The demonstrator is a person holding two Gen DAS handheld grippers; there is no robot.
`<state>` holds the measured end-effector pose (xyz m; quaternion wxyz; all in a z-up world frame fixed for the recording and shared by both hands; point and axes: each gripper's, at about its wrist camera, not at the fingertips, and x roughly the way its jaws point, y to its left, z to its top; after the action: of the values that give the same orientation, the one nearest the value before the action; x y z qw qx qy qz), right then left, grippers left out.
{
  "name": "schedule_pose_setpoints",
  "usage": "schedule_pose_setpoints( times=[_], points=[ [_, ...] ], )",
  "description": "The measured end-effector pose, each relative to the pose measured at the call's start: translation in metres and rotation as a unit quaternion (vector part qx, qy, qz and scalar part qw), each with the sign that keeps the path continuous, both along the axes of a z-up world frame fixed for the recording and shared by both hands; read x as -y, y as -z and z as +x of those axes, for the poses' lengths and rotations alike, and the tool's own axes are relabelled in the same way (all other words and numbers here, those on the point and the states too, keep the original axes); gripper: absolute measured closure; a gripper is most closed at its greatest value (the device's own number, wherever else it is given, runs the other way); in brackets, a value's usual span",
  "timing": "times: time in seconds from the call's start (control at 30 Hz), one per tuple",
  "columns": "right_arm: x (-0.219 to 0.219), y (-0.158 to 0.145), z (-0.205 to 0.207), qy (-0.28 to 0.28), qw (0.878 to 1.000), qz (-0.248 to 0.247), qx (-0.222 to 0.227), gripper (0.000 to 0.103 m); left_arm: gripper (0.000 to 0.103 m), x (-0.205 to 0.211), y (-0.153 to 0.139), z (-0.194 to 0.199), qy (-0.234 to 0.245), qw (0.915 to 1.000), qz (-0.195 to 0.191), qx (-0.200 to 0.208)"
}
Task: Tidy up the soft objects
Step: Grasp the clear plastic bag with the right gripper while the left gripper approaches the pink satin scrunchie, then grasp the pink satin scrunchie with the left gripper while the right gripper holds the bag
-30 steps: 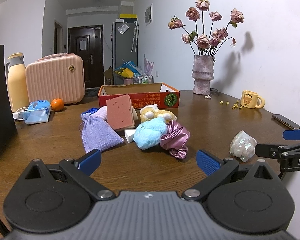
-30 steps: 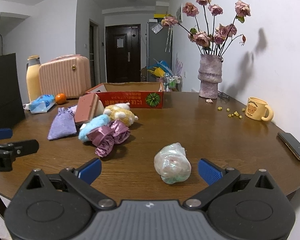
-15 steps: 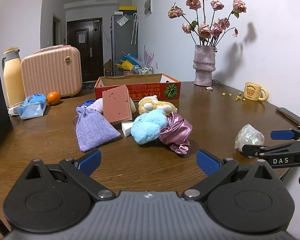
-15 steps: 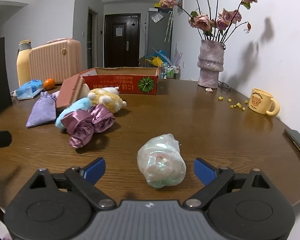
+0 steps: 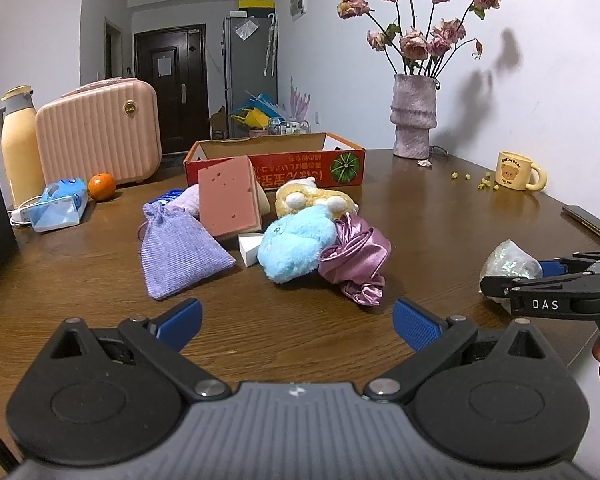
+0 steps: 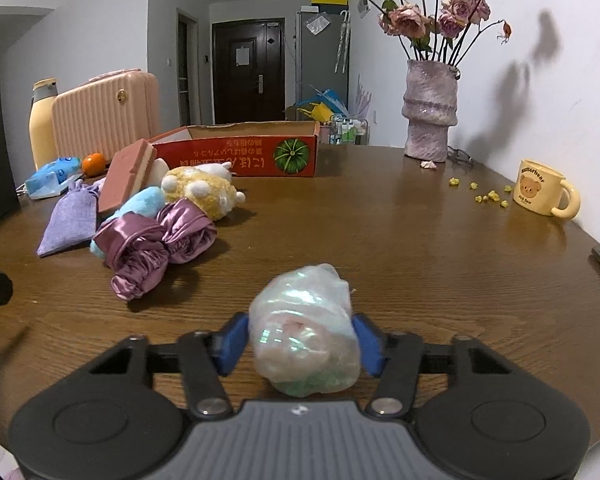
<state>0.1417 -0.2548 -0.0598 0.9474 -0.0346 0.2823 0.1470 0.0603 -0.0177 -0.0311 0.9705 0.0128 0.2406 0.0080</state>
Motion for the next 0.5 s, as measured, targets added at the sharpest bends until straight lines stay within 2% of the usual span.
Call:
schedule_pose_setpoints(
  times=[0.13,0.5],
  points=[
    [0.003,0.002,0.004,-0.009,1.0,0.011,0.0,0.061,0.0,0.004,0.003,0.007,0.002,1.0,0.002,-0.006],
    [0.004,-0.001,0.017,-0.027,0.999,0.035,0.007,0.064,0.0,0.015,0.007,0.031,0.005,0.9998,0.013,-0.016]
  ],
)
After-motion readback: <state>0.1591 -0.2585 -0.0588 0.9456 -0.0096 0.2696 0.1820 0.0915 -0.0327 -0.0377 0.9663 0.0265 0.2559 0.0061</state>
